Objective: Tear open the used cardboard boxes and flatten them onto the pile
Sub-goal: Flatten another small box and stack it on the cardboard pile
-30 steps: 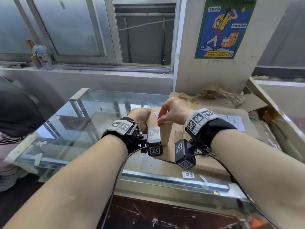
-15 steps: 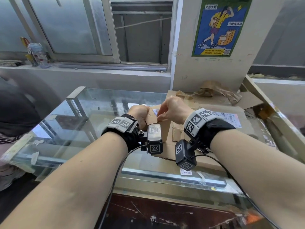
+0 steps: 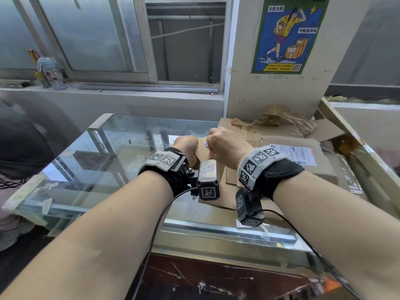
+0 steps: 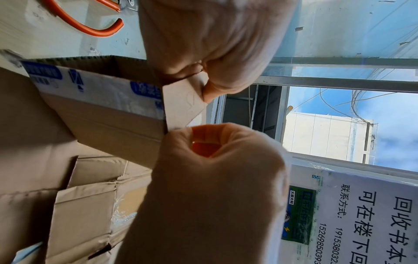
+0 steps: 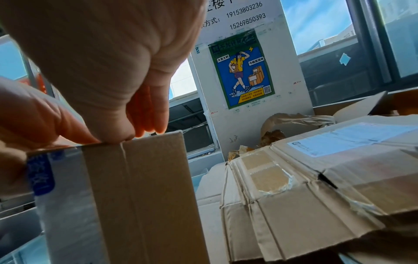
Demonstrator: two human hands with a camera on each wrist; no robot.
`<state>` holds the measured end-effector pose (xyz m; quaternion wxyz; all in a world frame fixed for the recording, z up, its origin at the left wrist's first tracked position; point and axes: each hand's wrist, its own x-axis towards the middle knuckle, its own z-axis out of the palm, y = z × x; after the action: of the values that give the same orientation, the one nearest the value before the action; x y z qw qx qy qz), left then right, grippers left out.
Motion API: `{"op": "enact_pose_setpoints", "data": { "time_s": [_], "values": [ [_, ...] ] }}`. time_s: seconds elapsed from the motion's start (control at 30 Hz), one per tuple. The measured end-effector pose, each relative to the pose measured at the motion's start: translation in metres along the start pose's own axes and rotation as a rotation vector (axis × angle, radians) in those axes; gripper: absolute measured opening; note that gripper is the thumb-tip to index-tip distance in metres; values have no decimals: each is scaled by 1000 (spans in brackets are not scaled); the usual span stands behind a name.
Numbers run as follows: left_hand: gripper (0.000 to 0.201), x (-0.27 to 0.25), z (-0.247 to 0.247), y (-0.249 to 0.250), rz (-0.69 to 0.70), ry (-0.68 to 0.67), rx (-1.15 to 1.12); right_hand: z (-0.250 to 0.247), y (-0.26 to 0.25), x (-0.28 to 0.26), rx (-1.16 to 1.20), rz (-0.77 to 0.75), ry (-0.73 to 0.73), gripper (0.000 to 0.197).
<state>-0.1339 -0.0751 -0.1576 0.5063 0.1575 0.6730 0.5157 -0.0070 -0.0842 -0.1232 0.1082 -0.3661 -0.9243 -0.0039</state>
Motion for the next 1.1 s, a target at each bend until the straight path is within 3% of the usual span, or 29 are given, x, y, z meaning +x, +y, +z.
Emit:
{"op": "enact_pose_setpoints", "data": {
  "time_s": [0.1, 0.17, 0.3, 0.5, 0.63, 0.73, 0.9, 1.1],
  "values": [
    [23, -26, 2, 5, 17, 15, 12, 2, 5, 2, 32, 34, -12, 18],
    [27, -29, 2, 4, 22, -65, 14, 1, 10, 3, 81, 79, -20, 16],
    [12, -34, 3, 3, 69, -110, 12, 1, 18, 3, 173, 195, -62, 8],
    [24, -33, 5, 2, 87, -137, -33, 4, 36, 8, 569, 396, -126, 11],
    [22, -28, 4, 3, 73, -121, -72, 2, 41, 7, 845, 467, -71, 20],
    [19, -24, 4, 3, 58, -117, -73, 1, 37, 6, 733, 405, -86, 27],
    [17, -18, 3, 1, 67, -131, -62, 5, 32, 11, 595, 370, -66, 12],
    [15, -17, 2, 0, 115, -138, -52, 8, 31, 19, 422, 354, -25, 12]
  ]
}}
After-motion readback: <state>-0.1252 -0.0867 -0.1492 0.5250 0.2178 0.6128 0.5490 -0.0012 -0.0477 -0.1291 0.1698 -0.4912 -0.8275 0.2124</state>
